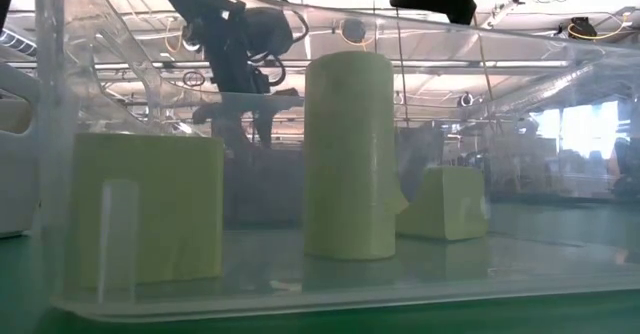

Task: Sort & place blocks by color
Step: Adjust the white bin

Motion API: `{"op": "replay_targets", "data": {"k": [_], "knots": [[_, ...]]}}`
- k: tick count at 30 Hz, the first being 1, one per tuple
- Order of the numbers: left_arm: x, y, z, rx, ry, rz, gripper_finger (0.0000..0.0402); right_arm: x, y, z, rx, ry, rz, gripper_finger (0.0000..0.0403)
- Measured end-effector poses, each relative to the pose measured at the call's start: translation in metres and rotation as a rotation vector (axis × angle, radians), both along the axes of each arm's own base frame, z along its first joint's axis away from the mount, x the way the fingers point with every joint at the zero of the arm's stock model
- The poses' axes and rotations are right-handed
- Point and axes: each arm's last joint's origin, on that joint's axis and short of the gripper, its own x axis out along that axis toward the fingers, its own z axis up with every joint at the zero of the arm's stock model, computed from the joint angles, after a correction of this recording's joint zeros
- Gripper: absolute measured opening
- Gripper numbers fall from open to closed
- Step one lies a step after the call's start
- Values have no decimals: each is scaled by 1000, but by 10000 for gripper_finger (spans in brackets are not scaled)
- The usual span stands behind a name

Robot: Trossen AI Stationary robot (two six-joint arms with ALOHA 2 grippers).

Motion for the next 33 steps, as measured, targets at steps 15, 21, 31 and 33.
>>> {"op": "replay_targets", "data": {"k": [15,21,31,33], "knots": [[11,4,-18,-35,-22,0,178,2,-3,3,-12,-28,-8,215],[14,5,-35,-77,21,12,133,4,-2,14,22,-142,-10,215],[2,10,-31,-102,75,39,9,5,-2,31,59,-319,-11,215],[-5,11,-28,-117,110,51,11,5,-3,31,47,-316,-18,215]]}}
